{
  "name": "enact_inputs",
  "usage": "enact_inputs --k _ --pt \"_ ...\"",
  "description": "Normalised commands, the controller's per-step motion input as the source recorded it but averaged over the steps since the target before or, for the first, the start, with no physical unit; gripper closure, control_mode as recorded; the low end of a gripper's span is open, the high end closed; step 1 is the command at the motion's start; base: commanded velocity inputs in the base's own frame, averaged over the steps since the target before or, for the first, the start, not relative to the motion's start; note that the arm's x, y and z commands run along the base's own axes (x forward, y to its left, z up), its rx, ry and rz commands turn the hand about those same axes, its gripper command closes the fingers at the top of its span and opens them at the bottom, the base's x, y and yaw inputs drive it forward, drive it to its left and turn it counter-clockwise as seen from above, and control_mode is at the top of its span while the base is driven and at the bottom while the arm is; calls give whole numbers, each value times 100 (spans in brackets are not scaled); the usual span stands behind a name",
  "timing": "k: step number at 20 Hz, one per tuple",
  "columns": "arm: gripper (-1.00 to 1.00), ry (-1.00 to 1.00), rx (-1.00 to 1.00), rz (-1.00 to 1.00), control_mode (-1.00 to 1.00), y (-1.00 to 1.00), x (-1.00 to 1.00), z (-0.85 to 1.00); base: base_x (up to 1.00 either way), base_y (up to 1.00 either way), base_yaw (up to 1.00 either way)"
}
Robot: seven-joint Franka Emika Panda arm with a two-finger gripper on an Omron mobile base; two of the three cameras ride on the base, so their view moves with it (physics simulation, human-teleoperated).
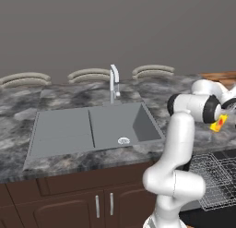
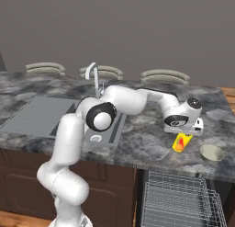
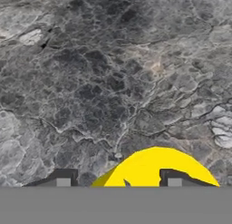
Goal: Pick up the cup and bowl from the counter, place them in the dishwasher, and close the dishwasher door.
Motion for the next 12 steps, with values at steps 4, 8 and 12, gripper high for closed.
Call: enact_inputs --k 4,8,12 --pt "100 0 0 4 -100 23 -3 -10 0 0 0" --pt "100 -1 0 12 -100 62 -23 -12 0 0 0" --pt "100 -5 -4 18 -100 69 -41 -5 0 0 0"
